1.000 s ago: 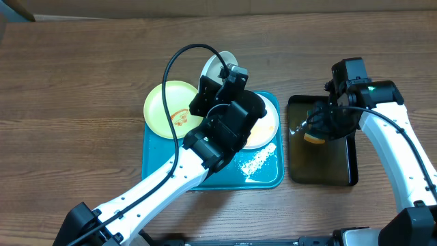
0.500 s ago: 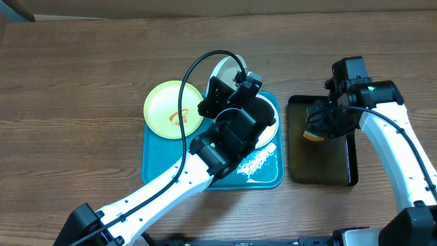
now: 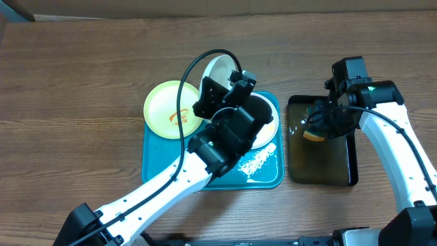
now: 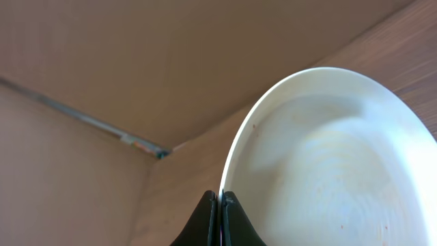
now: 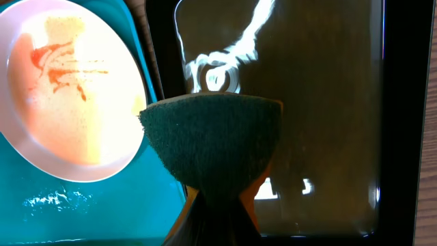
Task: Clean dirty plates on tray and stack at the side
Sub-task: 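Lift the cleaned white plate with the left gripper and carry it left, then set the white plate on the table left of the tray, then move left gripper to the orange-stained plate rim and grasp it, then carry the sponge with the right gripper onto the orange-stained plate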
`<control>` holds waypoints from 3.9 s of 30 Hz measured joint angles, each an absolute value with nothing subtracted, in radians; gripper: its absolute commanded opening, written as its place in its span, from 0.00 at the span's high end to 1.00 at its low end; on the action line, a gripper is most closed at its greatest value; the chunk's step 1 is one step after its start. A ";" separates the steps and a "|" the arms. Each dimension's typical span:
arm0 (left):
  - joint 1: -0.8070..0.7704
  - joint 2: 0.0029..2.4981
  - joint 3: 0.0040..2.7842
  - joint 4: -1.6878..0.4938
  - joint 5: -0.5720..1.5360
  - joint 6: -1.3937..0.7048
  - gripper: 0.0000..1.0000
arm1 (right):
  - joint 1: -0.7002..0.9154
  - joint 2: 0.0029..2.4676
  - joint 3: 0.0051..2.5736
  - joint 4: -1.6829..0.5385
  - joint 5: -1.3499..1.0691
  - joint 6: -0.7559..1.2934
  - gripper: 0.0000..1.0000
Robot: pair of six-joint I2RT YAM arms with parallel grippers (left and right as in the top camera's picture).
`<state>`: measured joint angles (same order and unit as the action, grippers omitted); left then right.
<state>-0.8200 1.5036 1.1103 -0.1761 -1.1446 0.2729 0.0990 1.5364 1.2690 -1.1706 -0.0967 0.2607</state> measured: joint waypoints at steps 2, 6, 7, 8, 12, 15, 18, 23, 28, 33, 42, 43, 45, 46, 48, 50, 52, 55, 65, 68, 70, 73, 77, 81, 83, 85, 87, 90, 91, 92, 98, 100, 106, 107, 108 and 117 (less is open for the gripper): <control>-0.791 1.483 1.110 -0.208 -1.142 0.244 0.96 | 0.099 1.536 1.269 -1.170 -0.097 0.260 0.96; -0.729 1.396 1.113 -0.314 -1.095 0.171 0.96 | 0.099 1.536 1.269 -1.171 -0.096 0.261 0.96; -0.714 1.374 1.114 -0.341 -1.082 0.154 0.96 | 0.099 1.536 1.269 -1.170 -0.097 0.261 0.96; -0.693 1.350 1.116 -0.382 -1.063 0.126 0.96 | 0.099 1.536 1.269 -1.170 -0.097 0.261 0.96; -0.568 1.271 1.121 -0.558 -0.949 0.002 0.96 | 0.099 1.536 1.269 -1.171 -0.097 0.260 0.96; -0.409 1.247 1.123 -0.669 -0.801 -0.099 0.96 | 0.099 1.536 1.269 -1.171 -0.096 0.261 0.96; -0.252 1.247 1.123 -0.714 -0.648 -0.146 0.96 | 0.099 1.536 1.269 -1.171 -0.097 0.260 0.96; 0.007 1.247 1.123 -0.727 -0.428 -0.181 0.96 | 0.099 1.536 1.269 -1.171 -0.097 0.260 0.96; 0.202 1.268 1.123 -0.729 -0.311 -0.189 0.96 | 0.099 1.536 1.269 -1.172 -0.097 0.261 0.96; 0.306 1.365 1.123 -0.718 -0.274 -0.192 0.96 | 0.099 1.536 1.269 -1.171 -0.097 0.260 0.96; 0.398 1.535 1.123 -0.649 -0.279 -0.193 0.96 | 0.099 1.536 1.269 -1.191 -0.096 0.260 0.96; 0.408 1.539 1.123 -0.639 -0.280 -0.193 0.92 | 0.099 1.536 1.269 -1.190 -0.097 0.260 0.96; 0.423 1.540 1.123 -0.626 -0.280 -0.196 0.73 | 0.099 1.536 1.269 -1.190 -0.096 0.260 0.96; 0.429 1.540 1.123 -0.622 -0.280 -0.203 0.60 | 0.099 1.536 1.269 -1.190 -0.097 0.260 0.96; 0.435 1.540 1.123 -0.621 -0.279 -0.207 0.50 | 0.099 1.536 1.269 -1.190 -0.097 0.260 0.96; 0.435 1.540 1.123 -0.621 -0.257 -0.212 0.40 | 0.099 1.536 1.269 -1.190 -0.096 0.260 0.96; 0.434 1.540 1.123 -0.627 -0.207 -0.207 0.37 | 0.099 1.536 1.269 -1.190 -0.096 0.260 0.96; 0.419 1.540 1.123 -0.634 -0.087 -0.210 0.34 | 0.099 1.536 1.269 -1.190 -0.096 0.261 0.96; 0.039 1.540 1.123 -0.724 0.201 -0.214 0.30 | 0.099 1.536 1.268 -1.191 -0.097 0.261 0.96; -0.112 1.540 1.123 -0.723 0.222 -0.229 0.36 | 0.099 1.536 1.269 -1.190 -0.096 0.260 0.96; -0.196 1.540 1.123 -0.718 0.225 -0.244 0.36 | 0.099 1.536 1.269 -1.190 -0.096 0.260 0.96; -0.303 1.544 1.123 -0.719 0.203 -0.315 0.36 | 0.099 1.536 1.268 -1.190 -0.097 0.260 0.96; -0.395 1.589 1.123 -0.717 0.167 -0.418 0.36 | 0.099 1.536 1.269 -1.190 -0.097 0.260 0.96; -0.439 1.659 1.123 -0.684 0.141 -0.499 0.38 | 0.099 1.536 1.269 -1.190 -0.096 0.260 0.96; -0.450 1.692 1.123 -0.645 0.134 -0.527 0.38 | 0.099 1.536 1.269 -1.190 -0.097 0.260 0.96; -0.458 1.721 1.123 -0.618 0.127 -0.545 0.39 | 0.099 1.536 1.269 -1.190 -0.096 0.260 0.96; -0.466 1.750 1.123 -0.587 0.123 -0.556 0.42 | 0.099 1.536 1.269 -1.190 -0.096 0.260 0.96; -0.476 1.788 1.123 -0.560 0.122 -0.570 0.44 | 0.099 1.536 1.268 -1.191 -0.097 0.261 0.96; -0.477 1.799 1.123 -0.554 0.121 -0.573 0.44 | 0.099 1.536 1.269 -1.190 -0.097 0.260 0.96; -0.479 1.811 1.123 -0.550 0.119 -0.578 0.48 | 0.099 1.536 1.269 -1.191 -0.097 0.260 0.96; -0.479 1.856 1.123 -0.549 0.119 -0.599 0.72 | 0.099 1.536 1.269 -1.190 -0.096 0.260 0.96; -0.479 1.859 1.123 -0.547 0.120 -0.601 0.80 | 0.099 1.536 1.269 -1.190 -0.097 0.260 0.96; -0.478 1.859 1.124 -0.559 0.122 -0.607 0.96 | 0.099 1.536 1.269 -1.191 -0.096 0.260 0.96; -0.479 1.859 1.125 -0.570 0.123 -0.607 0.96 | 0.099 1.536 1.268 -1.190 -0.097 0.261 0.96; -0.479 1.859 1.125 -0.582 0.125 -0.607 0.96 | 0.099 1.536 1.269 -1.191 -0.096 0.261 0.96; -0.478 1.859 1.134 -0.667 0.131 -0.607 0.96 | 0.101 1.536 1.269 -1.190 -0.129 0.220 0.96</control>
<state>-0.4782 1.8591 1.1343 -0.6670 0.1310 -0.6071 0.1009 1.5364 1.2686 -1.1904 -0.1287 0.2203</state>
